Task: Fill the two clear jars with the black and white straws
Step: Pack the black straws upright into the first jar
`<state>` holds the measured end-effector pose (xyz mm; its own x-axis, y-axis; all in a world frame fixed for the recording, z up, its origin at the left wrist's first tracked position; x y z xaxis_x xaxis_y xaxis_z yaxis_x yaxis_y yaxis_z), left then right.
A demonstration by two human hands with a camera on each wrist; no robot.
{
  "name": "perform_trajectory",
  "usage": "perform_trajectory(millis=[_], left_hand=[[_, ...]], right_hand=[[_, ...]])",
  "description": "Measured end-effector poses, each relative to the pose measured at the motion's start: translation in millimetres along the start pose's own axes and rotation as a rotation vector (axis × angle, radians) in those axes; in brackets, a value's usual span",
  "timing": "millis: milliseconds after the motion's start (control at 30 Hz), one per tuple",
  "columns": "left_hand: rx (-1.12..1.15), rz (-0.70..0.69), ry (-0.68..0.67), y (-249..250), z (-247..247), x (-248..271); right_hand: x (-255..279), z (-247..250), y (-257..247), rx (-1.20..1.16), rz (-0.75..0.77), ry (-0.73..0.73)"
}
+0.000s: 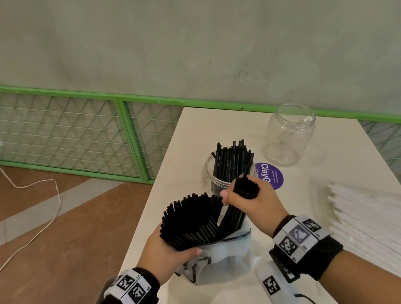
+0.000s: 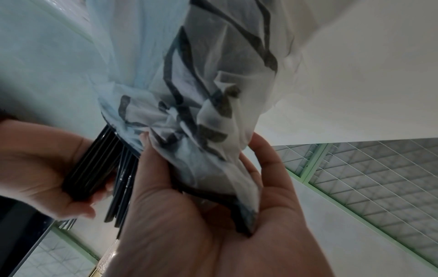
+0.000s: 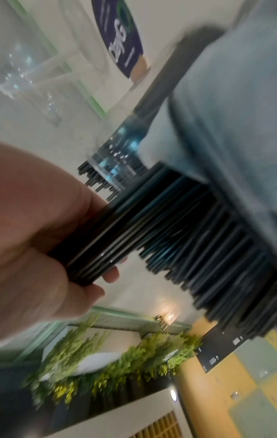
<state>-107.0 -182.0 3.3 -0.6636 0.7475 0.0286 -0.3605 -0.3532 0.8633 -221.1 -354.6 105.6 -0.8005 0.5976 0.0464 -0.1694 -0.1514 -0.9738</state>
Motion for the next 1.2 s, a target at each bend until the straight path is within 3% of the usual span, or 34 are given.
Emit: perform_trajectory(millis=[167,533,733,1000,1200], left_hand=[[0.016,0.013,-0.026,-6.7,-1.7,-3.1],[0.042,0.040,-0.035,-10.7,-3.3,-4.5],[0.046,0.011,-0.023,-11.1,-0.8,-6.0],[0.048,0.027,-0.020,-12.3,-1.0,-4.7],[0.052,0.031,-0.022,-6.6,-1.2,-1.1]], right_hand=[[0.5,23.5,-43.3,-0.051,0.059,0.071],[-8.2,70.5,-89.0,-0.407,0.090,0.141],[-20.0,98.5,-115.5,-0.438,0.170,0.206],[-52.3,106.8,-112.5,-0.581,0.206,0.297],[-86.7,94.0,-71.1,-0.650,0.098,0.286]])
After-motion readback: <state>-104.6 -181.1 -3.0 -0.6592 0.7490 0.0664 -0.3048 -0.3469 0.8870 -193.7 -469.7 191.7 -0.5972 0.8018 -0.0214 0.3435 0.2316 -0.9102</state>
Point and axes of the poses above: each hand's wrist, its own x-axis away from the middle knuckle, its own z-axis out of the back of the hand, y = z × x, the point moved 10 cm from there along -x, towards the middle knuckle, and after that the axes turned 8 degrees about -z, right-handed, at the moved point
